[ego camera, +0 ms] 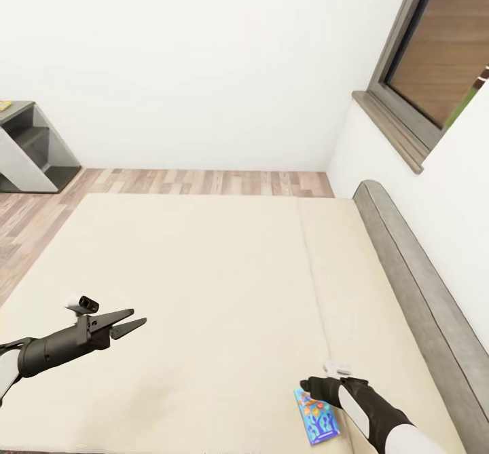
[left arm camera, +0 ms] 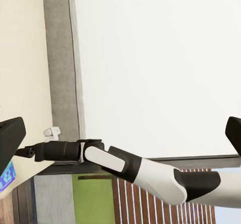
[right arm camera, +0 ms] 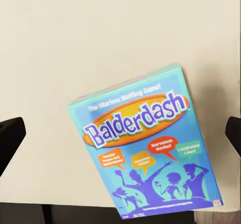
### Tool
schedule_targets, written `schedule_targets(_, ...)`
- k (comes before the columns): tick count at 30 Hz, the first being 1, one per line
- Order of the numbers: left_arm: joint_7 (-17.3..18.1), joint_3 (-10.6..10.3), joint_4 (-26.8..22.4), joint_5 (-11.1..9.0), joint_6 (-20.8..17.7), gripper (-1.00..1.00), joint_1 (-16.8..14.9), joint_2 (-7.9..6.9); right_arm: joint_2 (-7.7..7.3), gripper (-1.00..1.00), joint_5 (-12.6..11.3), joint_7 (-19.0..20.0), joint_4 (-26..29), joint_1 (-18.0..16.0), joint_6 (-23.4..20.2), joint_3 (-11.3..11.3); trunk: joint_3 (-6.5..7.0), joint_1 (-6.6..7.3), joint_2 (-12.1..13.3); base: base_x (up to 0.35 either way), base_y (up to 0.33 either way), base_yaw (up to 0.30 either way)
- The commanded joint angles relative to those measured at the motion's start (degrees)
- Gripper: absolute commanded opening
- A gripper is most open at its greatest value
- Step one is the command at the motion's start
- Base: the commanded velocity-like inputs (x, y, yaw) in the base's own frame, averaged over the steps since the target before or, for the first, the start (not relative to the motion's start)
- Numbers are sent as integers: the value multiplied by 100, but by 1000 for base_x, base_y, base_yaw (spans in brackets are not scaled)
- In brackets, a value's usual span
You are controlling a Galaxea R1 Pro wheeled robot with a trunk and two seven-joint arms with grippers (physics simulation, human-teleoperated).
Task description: Put all the toys in the child's room - the three board games (two on the bed and one on the table), the two jigsaw puzzles on the table, and the tennis ball on the table - inside the toy box on the table in the child's room.
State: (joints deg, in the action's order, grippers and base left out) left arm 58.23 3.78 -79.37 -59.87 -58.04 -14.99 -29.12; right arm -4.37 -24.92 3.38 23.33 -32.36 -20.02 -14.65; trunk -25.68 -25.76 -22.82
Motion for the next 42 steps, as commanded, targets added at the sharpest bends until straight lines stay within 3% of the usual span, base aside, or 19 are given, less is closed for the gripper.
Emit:
schedule_targets(1,14,0,0,0,-23,100,-4,-2,-14,100,-10,5,3,-3,-17,-21,-18,-3,-10,0,0,75)
schedule_targets(13,5,-2,0,0,-23,100,-4,0,-57,100,-19,9,-43,-6,231,-20,-129,-3,-10,0,0,75)
schedule_targets(42,4,-9,0,1,-23,100,-7,38,-72,100,-33,27,-48,-2,248,1,-396,-3,-10,0,0,75)
